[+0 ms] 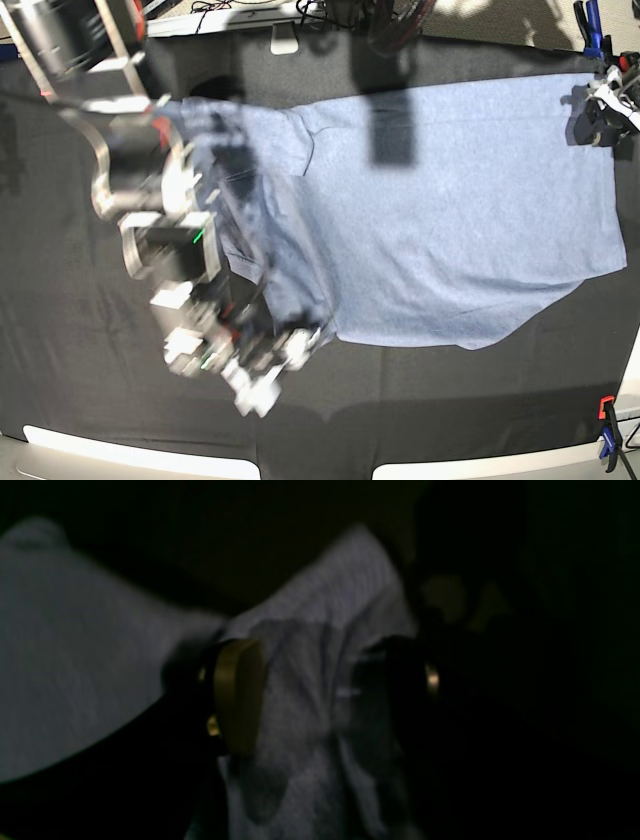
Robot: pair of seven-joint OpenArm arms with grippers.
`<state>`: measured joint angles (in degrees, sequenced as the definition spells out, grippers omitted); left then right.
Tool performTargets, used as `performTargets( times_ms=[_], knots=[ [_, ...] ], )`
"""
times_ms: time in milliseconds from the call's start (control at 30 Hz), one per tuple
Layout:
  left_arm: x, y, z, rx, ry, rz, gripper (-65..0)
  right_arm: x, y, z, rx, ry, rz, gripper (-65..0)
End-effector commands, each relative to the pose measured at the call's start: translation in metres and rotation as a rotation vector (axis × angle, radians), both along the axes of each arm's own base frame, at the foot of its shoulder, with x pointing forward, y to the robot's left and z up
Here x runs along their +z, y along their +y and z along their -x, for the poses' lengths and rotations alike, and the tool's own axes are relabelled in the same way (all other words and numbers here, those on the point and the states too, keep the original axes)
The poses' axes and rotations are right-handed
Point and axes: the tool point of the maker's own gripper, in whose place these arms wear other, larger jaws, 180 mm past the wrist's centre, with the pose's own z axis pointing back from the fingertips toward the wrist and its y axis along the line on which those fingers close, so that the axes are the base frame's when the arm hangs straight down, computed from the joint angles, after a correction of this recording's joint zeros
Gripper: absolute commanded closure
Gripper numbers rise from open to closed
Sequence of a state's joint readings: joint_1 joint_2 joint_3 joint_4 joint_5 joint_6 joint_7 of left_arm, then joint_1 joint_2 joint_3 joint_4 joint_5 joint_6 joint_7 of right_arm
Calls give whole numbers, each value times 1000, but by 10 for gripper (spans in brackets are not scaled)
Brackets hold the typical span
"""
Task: Layout the t-shirt on the table in an organized manner, then fold the t-shirt properly
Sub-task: 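Lower the shirt onto the table and pull its edge with the right gripper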
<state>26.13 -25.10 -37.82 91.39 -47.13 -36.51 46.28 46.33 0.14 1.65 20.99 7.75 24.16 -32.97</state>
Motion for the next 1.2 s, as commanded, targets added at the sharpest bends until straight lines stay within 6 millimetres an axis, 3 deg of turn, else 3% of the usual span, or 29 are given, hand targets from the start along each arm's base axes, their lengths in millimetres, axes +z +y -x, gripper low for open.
performTargets(
  times_ms=[0, 100, 267, 300, 467, 600, 867, 1000, 1100, 1167],
  knots=[
    [15, 3, -10, -8, -56, -8, -277, 26, 3, -21, -9, -77, -10, -375],
    [16, 3, -12, -8, -61, -8, -277, 16, 10, -15, 6, -66, 14, -323],
    [16, 3, -12, -7, -63, -8, -277, 25, 1, -27, 19, -146, 79, -15],
    [16, 3, -13, -7, -64, -8, -277, 28, -4, -30, 31, -166, 118, 0],
    [18, 4, -14, -3, -76, -7, -277, 69, -55, -61, -90, -296, 263, 0],
    [18, 4, -14, -3, -76, -7, -277, 95, -104, -74, -178, -358, 361, 0],
    [18, 4, -14, -3, -75, -7, -277, 98, -185, -67, -325, -315, 521, 0],
    [18, 4, -14, -3, -76, -7, -277, 101, -187, -68, -348, -325, 442, -11],
    [18, 4, -14, -3, -76, -7, -277, 97, -171, -67, -287, -307, 378, -156],
    [18, 4, -14, -3, -75, -7, -277, 96, -159, -64, -254, -275, 323, -197]
  ],
)
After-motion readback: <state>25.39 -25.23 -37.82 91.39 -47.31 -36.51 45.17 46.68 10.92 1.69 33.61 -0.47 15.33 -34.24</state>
